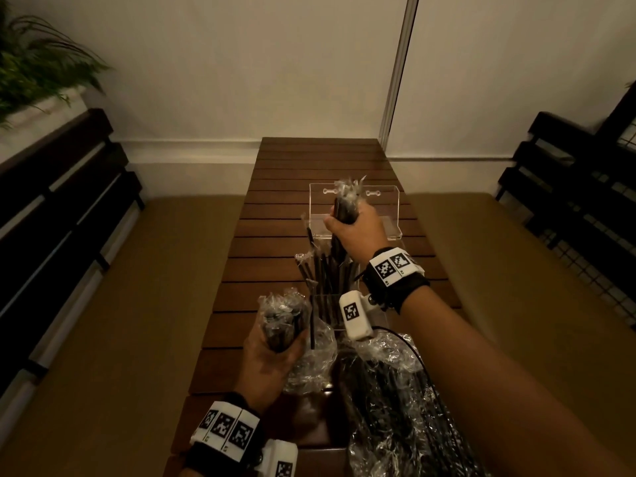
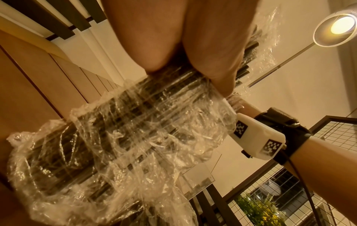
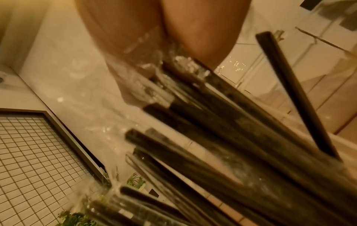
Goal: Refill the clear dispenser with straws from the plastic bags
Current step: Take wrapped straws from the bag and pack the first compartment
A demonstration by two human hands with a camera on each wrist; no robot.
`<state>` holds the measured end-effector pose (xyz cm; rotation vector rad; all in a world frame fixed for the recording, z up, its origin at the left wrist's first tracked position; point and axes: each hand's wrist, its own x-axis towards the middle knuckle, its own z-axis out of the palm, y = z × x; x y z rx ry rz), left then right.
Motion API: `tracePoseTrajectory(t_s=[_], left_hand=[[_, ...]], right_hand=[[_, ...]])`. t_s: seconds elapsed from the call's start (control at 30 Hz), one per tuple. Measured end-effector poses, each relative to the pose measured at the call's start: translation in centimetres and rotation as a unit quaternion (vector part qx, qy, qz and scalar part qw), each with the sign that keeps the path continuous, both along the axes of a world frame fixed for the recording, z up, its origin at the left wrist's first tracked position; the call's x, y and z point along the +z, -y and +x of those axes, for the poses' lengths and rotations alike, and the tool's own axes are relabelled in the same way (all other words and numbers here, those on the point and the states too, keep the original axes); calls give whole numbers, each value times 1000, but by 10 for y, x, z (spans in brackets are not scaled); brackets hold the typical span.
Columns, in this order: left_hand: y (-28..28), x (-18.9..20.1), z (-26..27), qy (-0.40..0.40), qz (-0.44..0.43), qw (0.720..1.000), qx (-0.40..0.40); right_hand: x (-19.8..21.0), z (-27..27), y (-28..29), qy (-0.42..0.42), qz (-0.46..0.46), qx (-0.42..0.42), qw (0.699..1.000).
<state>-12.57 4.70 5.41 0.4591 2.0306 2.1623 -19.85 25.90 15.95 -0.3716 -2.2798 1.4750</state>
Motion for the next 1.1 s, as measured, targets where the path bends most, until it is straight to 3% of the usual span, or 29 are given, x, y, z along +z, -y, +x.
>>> tracePoseTrajectory(t_s=[0.3, 0.5, 0.67, 0.93, 1.1], left_hand=[[-3, -1, -1, -24, 6, 1000, -11], [-4, -1, 2, -25, 15, 999, -33], [-3, -6, -2, -44, -6, 999, -20], [-4, -8, -1, -31, -19, 999, -5], [-4, -10, -4, -19, -10, 1000, -3]], right_hand=[[16, 7, -1, -99, 48, -28, 994], [8, 10, -1, -29, 169, 34, 985], [17, 17, 1, -67, 128, 33, 989], [26, 31, 2, -70, 137, 27, 988], [26, 55, 4, -198, 129, -61, 970]])
